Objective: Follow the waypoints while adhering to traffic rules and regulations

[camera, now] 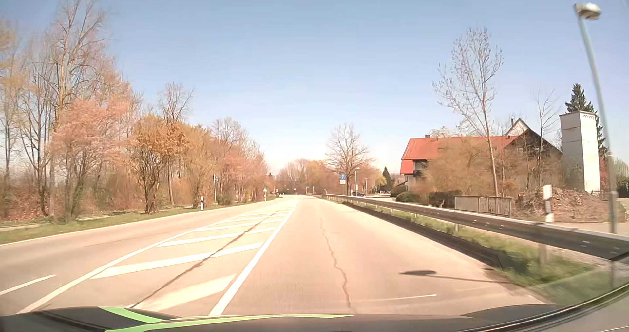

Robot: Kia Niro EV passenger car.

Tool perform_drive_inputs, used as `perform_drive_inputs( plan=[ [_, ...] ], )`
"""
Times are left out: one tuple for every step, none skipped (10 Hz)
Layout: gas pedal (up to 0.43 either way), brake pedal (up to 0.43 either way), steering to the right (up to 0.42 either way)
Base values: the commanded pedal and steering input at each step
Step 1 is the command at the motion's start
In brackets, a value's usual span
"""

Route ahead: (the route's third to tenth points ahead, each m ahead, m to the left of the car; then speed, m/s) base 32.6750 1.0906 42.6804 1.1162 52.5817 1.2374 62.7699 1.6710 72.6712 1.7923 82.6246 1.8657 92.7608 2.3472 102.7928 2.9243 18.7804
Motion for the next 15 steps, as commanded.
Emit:
perform_drive_inputs(
  plan=[
    [0.0,0.0,0.0],
    [0.0,0.0,0.0],
    [0.0,0.0,0.0],
    [0.0,0.0,0.0],
    [0.0,0.0,0.0],
    [0.0,0.0,0.0],
    [0.0,0.0,0.0],
    [0.0,0.0,-0.002],
    [0.0,0.0,-0.003],
    [0.0,0.0,-0.003],
    [0.0,0.0,-0.003],
    [0.0,0.0,-0.003],
    [0.0,0.0,-0.003],
    [0.0,0.0,-0.003],
    [0.0,0.0,-0.003]
  ],
)
